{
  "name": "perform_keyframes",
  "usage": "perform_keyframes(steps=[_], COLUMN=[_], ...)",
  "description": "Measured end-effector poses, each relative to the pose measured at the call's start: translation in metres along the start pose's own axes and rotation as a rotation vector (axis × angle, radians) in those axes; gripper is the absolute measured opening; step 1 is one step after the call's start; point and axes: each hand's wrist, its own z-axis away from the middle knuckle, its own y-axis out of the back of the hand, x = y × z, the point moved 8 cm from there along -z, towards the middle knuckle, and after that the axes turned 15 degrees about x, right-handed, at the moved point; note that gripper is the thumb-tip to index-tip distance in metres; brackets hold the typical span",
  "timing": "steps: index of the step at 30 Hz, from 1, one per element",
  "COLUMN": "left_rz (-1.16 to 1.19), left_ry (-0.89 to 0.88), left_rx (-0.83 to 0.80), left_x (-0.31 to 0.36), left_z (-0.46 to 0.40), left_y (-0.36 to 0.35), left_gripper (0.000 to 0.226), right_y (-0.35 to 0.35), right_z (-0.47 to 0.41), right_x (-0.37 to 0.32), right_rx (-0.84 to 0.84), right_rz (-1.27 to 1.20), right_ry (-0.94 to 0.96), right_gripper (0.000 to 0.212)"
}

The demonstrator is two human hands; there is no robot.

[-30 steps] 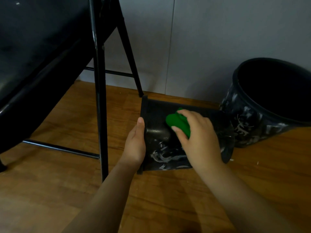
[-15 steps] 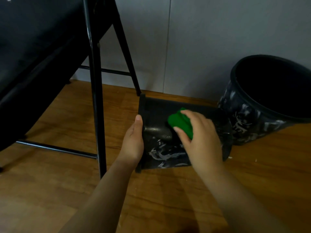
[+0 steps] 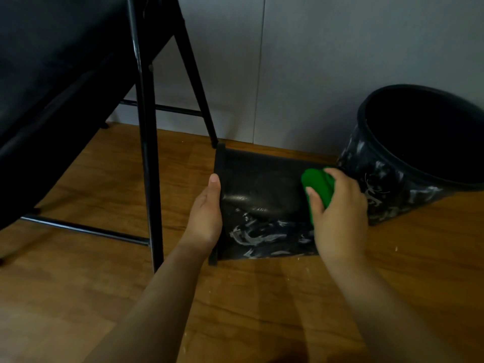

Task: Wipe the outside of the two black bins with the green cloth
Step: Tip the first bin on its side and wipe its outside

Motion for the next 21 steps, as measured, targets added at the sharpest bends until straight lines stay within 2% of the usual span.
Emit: perform_keyframes(steps=[2,6,8,12,14,21], left_rz=[-0.004,-0.024,-0.028,-0.048,-0.054,-0.06], left_ry=[-0.003,-0.006,0.007,0.003,-0.009,-0.016], left_rx=[-0.002,0.006,0.017,0.019,0.032,0.022], left_x=[-0.001,-0.005,-0.006,-0.003,-0.001,0.004], left_z=[0.001,0.0,0.0,0.001,0.001,0.002], left_y=[0.0,0.002,0.002,0.001,0.002,0.002], left_gripper=[0.047,0.049,0.051,0.053,0.054,0.049], right_y=[0.005,-0.003,-0.006,0.003,0.008,-0.003], right_z=[0.001,0.018,0.011,-0.015,-0.01,0.011], right_x=[0.001,-0.03,-0.029,0.018,0.021,-0.025], right_rx=[0.028,-0.09,-0.116,0.002,0.033,-0.1], right_rz=[0.041,-0.062,-0.064,0.026,0.071,-0.07], right_ry=[-0.027,0.148,0.179,-0.058,-0.08,0.179], right_gripper=[0.045,0.048,0.049,0.045,0.044,0.049])
